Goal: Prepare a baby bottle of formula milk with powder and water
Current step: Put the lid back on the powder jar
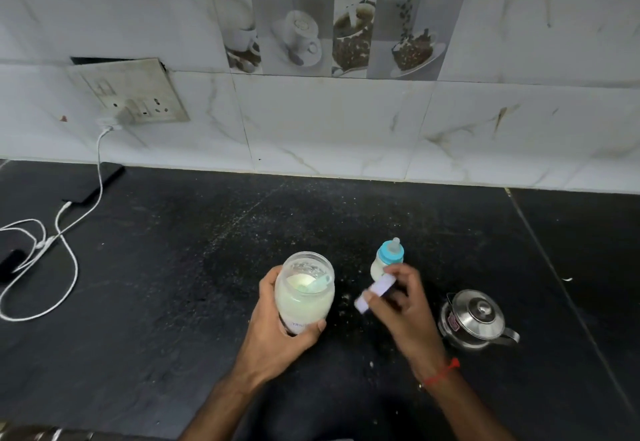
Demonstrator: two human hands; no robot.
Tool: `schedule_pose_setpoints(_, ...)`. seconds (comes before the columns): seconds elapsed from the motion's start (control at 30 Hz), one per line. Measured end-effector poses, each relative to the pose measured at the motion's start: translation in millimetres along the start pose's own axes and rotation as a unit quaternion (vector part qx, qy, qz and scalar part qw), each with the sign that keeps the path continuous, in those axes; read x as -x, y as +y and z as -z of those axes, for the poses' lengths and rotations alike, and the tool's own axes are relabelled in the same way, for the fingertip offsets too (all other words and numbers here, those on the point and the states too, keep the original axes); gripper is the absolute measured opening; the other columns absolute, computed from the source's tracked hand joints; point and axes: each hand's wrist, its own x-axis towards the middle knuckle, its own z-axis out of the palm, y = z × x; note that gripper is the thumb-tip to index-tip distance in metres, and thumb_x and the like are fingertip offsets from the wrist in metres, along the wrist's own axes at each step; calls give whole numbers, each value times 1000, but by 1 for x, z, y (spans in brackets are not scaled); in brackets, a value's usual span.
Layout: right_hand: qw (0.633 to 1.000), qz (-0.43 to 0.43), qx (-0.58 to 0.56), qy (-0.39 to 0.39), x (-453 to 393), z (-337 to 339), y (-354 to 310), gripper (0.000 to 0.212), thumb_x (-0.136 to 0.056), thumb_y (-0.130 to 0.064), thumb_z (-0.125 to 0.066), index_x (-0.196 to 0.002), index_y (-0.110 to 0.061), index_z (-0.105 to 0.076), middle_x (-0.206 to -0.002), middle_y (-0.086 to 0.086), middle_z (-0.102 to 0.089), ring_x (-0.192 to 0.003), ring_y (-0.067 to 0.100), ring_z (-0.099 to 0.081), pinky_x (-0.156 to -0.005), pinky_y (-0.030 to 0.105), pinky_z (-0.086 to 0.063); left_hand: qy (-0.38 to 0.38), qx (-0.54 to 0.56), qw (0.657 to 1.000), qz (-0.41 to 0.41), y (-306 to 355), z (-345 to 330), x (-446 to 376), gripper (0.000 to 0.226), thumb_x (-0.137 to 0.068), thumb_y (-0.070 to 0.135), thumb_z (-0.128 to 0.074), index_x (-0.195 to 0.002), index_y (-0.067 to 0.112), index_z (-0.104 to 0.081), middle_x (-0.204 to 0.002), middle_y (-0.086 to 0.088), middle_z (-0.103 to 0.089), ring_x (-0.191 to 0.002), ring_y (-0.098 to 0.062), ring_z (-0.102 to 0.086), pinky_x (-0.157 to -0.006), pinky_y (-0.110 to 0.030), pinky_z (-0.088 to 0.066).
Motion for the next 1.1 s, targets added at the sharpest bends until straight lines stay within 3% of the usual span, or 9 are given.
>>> schedule_pose_setpoints(0.07, 992, 6, -121, 21, -9, -6, -33, 42, -74, -30, -82, -106, -27, -55, -130, 12, -63, -112, 14, -68, -92, 29, -54, -12, -10, 1000, -16, 11, -1, 4, 101, -69, 18, -94, -136, 60, -32, -137, 26, -55, -130, -5, -58, -102, -17, -49)
schedule_pose_setpoints(0.17, 981, 35, -188, -34, -5, -20, -69, 46, -73, -24, -80, -101, -13, -46, -135, 13, -64, -122, 24, -67, -91, 29, -56, -16, -2, 999, -35, 27, -3, 10, 100, -69, 14, -94, -141, 53, -36, -142, 20, -55, -132, -13, -59, -102, -24, -52)
schedule_pose_setpoints(0.37, 986, 130, -47, -95, 14, -31, -80, 43, -78, -22, -82, -106, -15, -50, -140, 4, -62, -134, 26, -58, -104, 40, -51, -13, 8, 999, -46, 47, -3, 18, 101, -69, 14, -94, -147, 41, -37, -142, 9, -58, -126, -24, -63, -95, -43, -60)
schedule_pose_setpoints(0.47, 981, 175, 20, -83, 20, -32, -79, 45, -82, -29, -81, -120, -16, -61, -141, -1, -59, -136, 27, -55, -104, 47, -52, 0, -2, 999, -52, 56, -2, 21, 100, -68, 19, -94, -149, 37, -37, -143, 8, -57, -129, -24, -61, -97, -40, -58)
schedule_pose_setpoints(0.57, 979, 193, 47, -51, 25, -35, -78, 46, -82, -47, -80, -118, -20, -67, -136, -1, -57, -132, 29, -56, -100, 52, -54, 2, -3, 999, -54, 63, -5, 26, 99, -68, 25, -93, -150, 36, -37, -144, 8, -56, -131, -22, -59, -98, -32, -57)
schedule_pose_setpoints(0.7, 980, 185, 68, -25, 31, -36, -76, 51, -78, -60, -78, -112, -23, -69, -126, 3, -53, -126, 27, -55, -95, 50, -55, -1, -12, 999, -50, 64, -8, 37, 100, -68, 35, -90, -152, 26, -37, -143, 8, -55, -130, -20, -60, -98, -33, -57)
schedule_pose_setpoints(0.87, 978, 168, 77, -97, 29, -19, -86, 44, -80, -61, -77, -110, -30, -72, -128, 1, -57, -126, 28, -57, -97, 45, -55, -13, -19, 998, -60, 66, -1, 39, 101, -64, 16, -95, -149, 30, -41, -138, 9, -58, -125, -20, -63, -93, -23, -56)
schedule_pose_setpoints(1.0, 971, 182, 135, -71, 32, -23, -90, 48, -73, -52, -82, -108, -28, -60, -118, -3, -53, -116, 20, -57, -93, 29, -52, -22, -19, 997, -65, 73, -4, 38, 100, -64, 15, -95, -147, 31, -43, -137, 9, -60, -123, -19, -65, -92, -24, -57)
schedule_pose_setpoints(1.1, 987, 132, 78, -47, 39, -33, -92, 52, -74, -49, -79, -110, -24, -50, -121, -3, -47, -116, 20, -56, -91, 40, -56, -18, -24, 997, -71, 81, -6, 36, 97, -64, 29, -90, -149, 28, -42, -137, 10, -59, -123, -17, -64, -93, -27, -58)
